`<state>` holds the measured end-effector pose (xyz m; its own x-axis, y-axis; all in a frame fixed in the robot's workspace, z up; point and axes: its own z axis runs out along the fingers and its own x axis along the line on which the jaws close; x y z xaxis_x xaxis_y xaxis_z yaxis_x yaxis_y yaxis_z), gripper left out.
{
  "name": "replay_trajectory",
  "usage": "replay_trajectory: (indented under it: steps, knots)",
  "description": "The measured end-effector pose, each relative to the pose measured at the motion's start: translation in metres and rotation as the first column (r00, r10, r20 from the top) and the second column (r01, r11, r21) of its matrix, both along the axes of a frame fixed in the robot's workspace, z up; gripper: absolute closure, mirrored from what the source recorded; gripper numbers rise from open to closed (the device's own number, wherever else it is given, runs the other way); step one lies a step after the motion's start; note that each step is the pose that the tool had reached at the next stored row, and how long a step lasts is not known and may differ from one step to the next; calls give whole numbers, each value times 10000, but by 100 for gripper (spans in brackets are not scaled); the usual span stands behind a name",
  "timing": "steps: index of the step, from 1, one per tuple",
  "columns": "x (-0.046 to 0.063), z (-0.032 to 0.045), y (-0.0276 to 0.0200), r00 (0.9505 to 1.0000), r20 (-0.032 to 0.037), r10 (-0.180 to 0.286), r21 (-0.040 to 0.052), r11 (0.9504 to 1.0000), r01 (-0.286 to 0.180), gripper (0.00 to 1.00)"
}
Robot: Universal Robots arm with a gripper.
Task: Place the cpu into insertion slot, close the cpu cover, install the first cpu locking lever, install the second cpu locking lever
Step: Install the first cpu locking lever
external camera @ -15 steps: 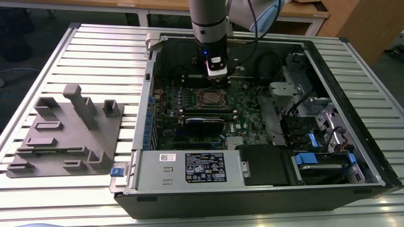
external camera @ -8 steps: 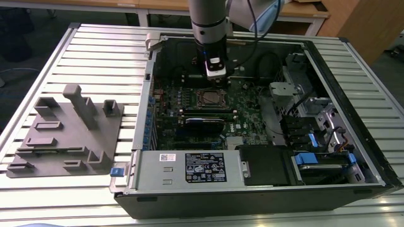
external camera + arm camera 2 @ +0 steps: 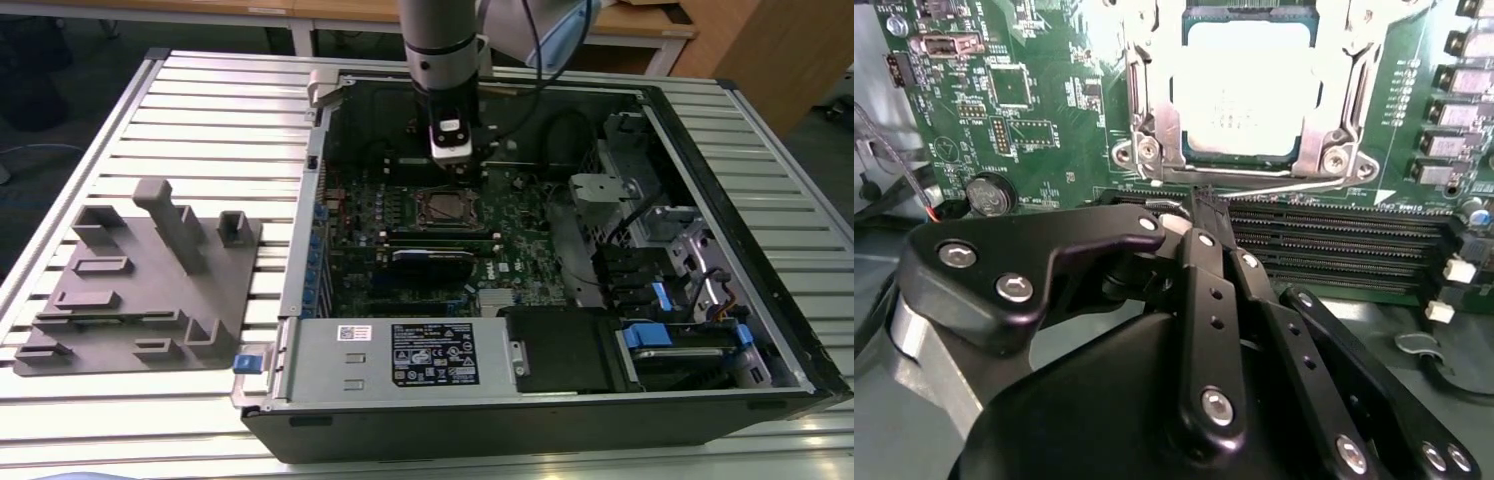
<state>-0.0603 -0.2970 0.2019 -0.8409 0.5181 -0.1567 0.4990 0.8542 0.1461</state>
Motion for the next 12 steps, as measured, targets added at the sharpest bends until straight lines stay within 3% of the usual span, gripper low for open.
replay_trajectory:
  steps: [12]
  knots:
    - [1,-29,-16,10000,1,-18,-73,10000,18,89]
